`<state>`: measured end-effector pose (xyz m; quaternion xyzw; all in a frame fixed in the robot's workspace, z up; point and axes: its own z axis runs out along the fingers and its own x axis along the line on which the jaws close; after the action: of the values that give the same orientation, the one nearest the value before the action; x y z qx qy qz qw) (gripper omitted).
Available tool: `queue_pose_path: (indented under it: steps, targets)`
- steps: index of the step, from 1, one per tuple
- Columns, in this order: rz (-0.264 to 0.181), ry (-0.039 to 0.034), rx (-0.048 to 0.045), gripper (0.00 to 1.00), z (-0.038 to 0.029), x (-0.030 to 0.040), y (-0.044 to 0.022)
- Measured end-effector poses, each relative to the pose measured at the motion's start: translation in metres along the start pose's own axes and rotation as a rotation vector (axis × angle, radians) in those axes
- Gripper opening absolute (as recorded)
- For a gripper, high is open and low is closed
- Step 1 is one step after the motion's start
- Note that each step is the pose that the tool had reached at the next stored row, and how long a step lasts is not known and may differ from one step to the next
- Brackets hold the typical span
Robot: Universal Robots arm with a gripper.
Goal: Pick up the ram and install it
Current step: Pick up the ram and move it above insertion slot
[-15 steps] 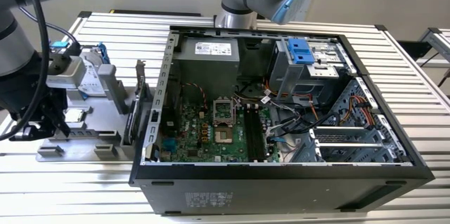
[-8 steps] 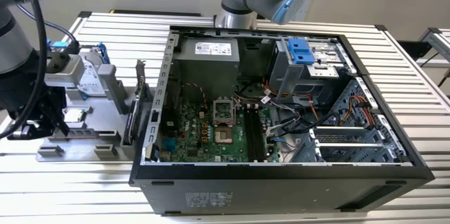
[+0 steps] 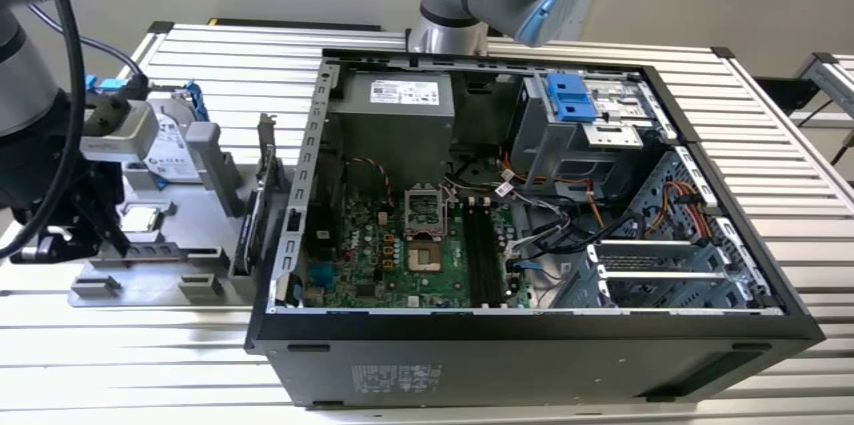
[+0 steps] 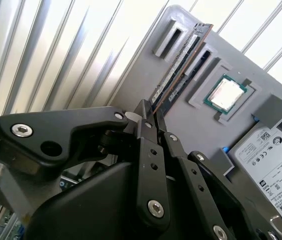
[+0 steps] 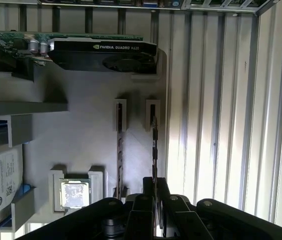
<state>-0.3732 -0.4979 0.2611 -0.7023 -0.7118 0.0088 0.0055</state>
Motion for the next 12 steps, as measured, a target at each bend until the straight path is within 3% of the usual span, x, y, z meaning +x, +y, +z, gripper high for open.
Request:
queue_pose_path:
  steps: [12]
  targets:
    - [0.001,0.0,-0.0002,0.0,-0.0045,0.0,-0.001]
